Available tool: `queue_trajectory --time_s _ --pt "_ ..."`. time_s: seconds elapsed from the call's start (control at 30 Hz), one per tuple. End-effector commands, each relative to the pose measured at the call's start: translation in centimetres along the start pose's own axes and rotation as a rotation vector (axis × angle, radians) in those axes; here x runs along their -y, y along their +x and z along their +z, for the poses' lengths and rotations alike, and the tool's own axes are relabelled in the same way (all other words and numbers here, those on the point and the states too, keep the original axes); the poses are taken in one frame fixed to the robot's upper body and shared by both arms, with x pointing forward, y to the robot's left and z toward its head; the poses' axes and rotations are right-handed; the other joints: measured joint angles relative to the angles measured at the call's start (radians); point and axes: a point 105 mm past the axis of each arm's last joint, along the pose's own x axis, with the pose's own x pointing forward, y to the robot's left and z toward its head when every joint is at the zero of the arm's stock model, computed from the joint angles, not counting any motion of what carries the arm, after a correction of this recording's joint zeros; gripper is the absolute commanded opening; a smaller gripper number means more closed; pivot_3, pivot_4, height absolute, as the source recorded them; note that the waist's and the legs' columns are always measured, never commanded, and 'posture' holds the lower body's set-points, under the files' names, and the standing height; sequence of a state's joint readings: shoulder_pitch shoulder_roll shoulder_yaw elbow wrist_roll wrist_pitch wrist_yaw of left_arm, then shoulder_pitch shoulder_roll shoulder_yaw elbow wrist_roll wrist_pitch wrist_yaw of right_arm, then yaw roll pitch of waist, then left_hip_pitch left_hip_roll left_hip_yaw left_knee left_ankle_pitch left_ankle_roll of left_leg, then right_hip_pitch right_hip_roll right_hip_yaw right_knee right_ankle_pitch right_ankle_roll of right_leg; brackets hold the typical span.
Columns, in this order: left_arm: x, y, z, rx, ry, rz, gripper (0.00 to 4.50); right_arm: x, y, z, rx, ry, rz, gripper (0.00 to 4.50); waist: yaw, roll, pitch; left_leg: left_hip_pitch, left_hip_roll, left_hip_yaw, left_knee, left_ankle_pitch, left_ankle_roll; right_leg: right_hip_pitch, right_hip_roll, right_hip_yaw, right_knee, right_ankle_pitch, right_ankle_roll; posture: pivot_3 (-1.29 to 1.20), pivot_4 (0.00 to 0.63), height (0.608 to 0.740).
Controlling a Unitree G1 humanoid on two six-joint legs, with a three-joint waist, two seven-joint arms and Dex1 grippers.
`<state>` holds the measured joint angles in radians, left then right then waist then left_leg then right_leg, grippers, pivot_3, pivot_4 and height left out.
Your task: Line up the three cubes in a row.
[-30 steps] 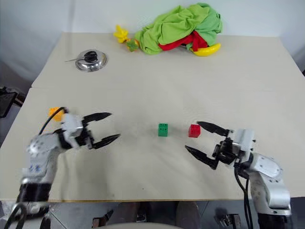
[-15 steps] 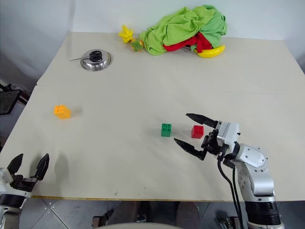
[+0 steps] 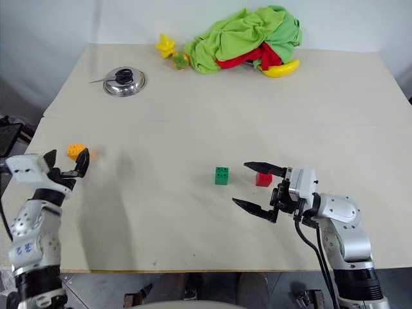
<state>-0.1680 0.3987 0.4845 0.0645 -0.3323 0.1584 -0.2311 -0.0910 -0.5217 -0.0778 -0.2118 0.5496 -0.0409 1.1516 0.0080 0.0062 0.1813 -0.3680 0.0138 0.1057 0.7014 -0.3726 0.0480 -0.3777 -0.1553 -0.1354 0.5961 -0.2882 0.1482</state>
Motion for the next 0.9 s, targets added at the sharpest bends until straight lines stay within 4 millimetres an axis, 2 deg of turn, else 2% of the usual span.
queue_trajectory --time_s 0.03,0.13,0.4,0.43,0.47,0.57,0.6,0.67,0.7,0.8,0.9 --pt "0.5 1.2 -0.4 -0.033 0.033 -0.016 4.38 -0.6 0.6 1.0 0.043 -0.018 0.013 4.5 -0.002 0.0 0.0 0.0 0.0 0.0 0.0 0.0 0.0 0.0 0.0 0.0 0.0 0.0 0.0 0.0 0.15 0.74" --pt "0.1 1.5 -0.7 -0.05 0.019 0.019 4.38 -0.5 0.6 1.1 0.043 -0.024 0.0 4.5 -0.008 0.0 0.0 0.0 0.0 0.0 0.0 0.0 0.0 0.0 0.001 0.0 -0.001 0.0 0.0 0.0 0.15 0.74" --pt "1.5 1.3 -0.4 -0.024 0.018 -0.067 2.0 -0.2 -0.2 1.0 0.023 -0.052 -0.062 4.5 -0.006 -0.001 0.0 0.0 0.001 0.0 0.0 0.001 -0.001 0.0 0.002 0.001 -0.001 0.0 0.0 0.0 0.15 0.74" --pt "2.1 1.3 0.0 -0.001 0.013 -0.116 1.62 -0.2 -0.4 1.0 0.019 -0.055 -0.07 4.5 -0.006 -0.001 0.0 0.0 0.001 0.0 0.0 0.001 -0.001 0.0 0.002 0.001 -0.001 0.0 0.0 0.0 0.15 0.74" --pt "3.9 1.4 0.9 0.039 0.016 -0.266 1.47 -0.1 -0.8 1.0 0.01 -0.061 -0.085 4.5 -0.005 -0.001 0.0 0.0 0.001 0.0 0.0 0.001 -0.001 0.0 0.002 0.001 -0.001 0.0 0.0 0.0 0.15 0.74" --pt "7.9 0.5 2.3 0.088 0.077 -0.618 1.49 0.0 -1.8 1.1 -0.015 -0.071 -0.114 4.5 -0.002 -0.001 0.0 0.0 0.002 0.0 0.001 0.001 -0.001 0.0 0.002 0.0 -0.001 0.0 0.0 0.0 0.15 0.74" --pt "9.9 -0.1 2.4 0.075 0.112 -0.797 1.49 0.0 -2.6 1.1 -0.035 -0.07 -0.129 4.5 -0.001 -0.001 0.0 0.0 0.001 0.001 0.0 0.0 -0.001 0.0 0.002 0.001 -0.001 0.0 0.0 0.0 0.15 0.74" --pt "12.6 -1.2 1.8 0.015 0.195 -1.087 1.49 -0.1 -4.1 1.0 -0.08 -0.067 -0.153 4.5 0.007 -0.001 0.0 0.0 0.0 0.001 0.0 0.0 -0.001 0.0 0.002 0.0 -0.001 0.0 0.0 0.0 0.15 0.74" --pt "13.4 -1.4 1.3 -0.024 0.236 -1.187 1.49 -0.1 -4.7 0.9 -0.1 -0.065 -0.162 4.5 0.012 0.0 0.0 0.0 -0.001 0.002 0.0 0.0 -0.002 0.0 0.003 0.001 -0.002 0.0 0.0 0.0 0.15 0.74" --pt "15.3 -1.0 -0.7 -0.115 0.344 -1.376 1.49 -0.2 -6.4 0.8 -0.147 -0.066 -0.2 4.5 0.016 0.001 -0.001 0.001 -0.002 0.004 0.0 0.0 -0.002 0.0 0.004 0.002 -0.002 0.0 0.0 0.0 0.15 0.74" --pt "16.6 0.1 -1.8 -0.155 0.372 -1.452 1.49 -0.2 -7.2 0.9 -0.167 -0.074 -0.232 4.5 0.01 0.001 -0.001 0.001 -0.001 0.012 0.0 0.001 -0.003 0.0 0.006 0.002 -0.002 0.0 0.0 0.0 0.15 0.74"
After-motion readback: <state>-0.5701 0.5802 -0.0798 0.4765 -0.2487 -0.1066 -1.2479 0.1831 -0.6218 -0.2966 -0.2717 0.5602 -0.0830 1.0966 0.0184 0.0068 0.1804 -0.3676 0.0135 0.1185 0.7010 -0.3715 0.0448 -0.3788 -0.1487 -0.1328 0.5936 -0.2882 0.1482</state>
